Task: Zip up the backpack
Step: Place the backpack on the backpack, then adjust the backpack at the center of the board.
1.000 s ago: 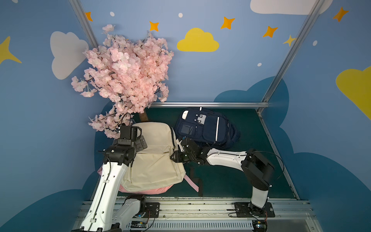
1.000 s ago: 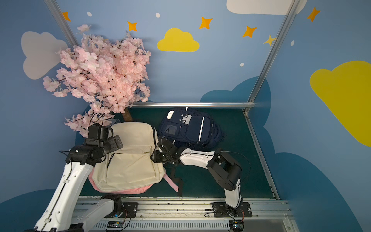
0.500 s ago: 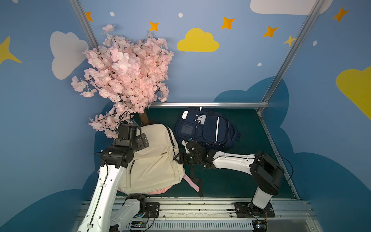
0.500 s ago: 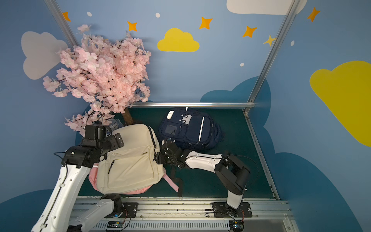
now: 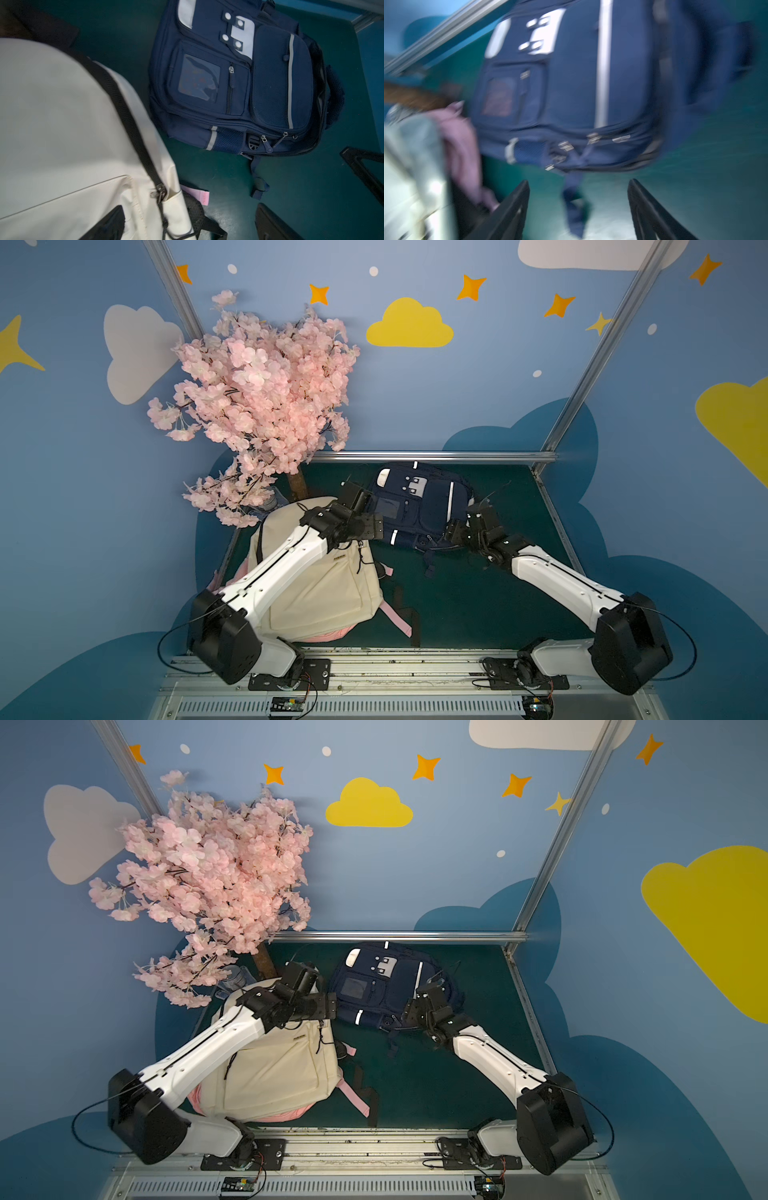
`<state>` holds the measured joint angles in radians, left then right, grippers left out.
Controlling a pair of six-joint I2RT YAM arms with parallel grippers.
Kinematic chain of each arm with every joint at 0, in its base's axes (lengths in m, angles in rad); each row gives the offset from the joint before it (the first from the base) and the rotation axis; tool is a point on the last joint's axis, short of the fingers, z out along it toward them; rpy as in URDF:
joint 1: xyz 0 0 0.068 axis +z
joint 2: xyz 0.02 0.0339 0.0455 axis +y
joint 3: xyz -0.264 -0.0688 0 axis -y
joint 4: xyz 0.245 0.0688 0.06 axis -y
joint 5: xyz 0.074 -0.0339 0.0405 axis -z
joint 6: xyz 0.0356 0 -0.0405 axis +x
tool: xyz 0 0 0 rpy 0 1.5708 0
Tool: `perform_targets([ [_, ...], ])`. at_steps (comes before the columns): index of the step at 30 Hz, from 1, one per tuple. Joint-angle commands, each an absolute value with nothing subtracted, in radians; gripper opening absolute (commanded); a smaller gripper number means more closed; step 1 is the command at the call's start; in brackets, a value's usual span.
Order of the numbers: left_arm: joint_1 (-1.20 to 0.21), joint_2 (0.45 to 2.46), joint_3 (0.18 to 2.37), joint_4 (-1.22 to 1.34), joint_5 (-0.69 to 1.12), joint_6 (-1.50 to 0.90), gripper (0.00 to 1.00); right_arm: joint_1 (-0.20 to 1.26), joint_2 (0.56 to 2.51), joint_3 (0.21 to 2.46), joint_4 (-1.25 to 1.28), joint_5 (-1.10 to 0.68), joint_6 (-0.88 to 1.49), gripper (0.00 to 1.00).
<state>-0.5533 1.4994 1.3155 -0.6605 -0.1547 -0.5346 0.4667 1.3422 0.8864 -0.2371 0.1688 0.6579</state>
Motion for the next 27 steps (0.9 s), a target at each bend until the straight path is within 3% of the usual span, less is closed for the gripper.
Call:
perform_targets([
  [1, -0.574, 1.633, 1.401, -0.583, -0.085, -0.548, 0.95, 0.341, 1.349, 0.884, -0.29, 0.119, 0.568, 0.74],
  [6, -0.597, 1.836, 1.52, -0.567, -0.047, -0.56, 0.92, 0.165, 1.471, 0.963, -0.309, 0.051, 0.537, 0.73],
  [12, -0.597, 2.032, 1.637, -0.585, 0.004, -0.571, 0.86, 0.097, 1.686, 1.108, -0.361, -0.101, 0.544, 0.73],
  [18, -0.589, 2.131, 1.669, -0.594, 0.029, -0.569, 0.82, 0.096, 1.851, 1.197, -0.342, -0.305, 0.545, 0.6],
  [20, -0.585, 2.152, 1.671, -0.583, 0.037, -0.567, 0.81, 0.101, 1.847, 1.172, -0.322, -0.296, 0.553, 0.5],
  [24, -0.571, 2.206, 1.703, -0.574, 0.059, -0.555, 0.77, 0.095, 1.816, 1.103, -0.306, -0.284, 0.567, 0.11],
  [27, -0.565, 2.247, 1.759, -0.603, 0.063, -0.529, 0.75, 0.102, 1.76, 1.041, -0.305, -0.287, 0.559, 0.0],
])
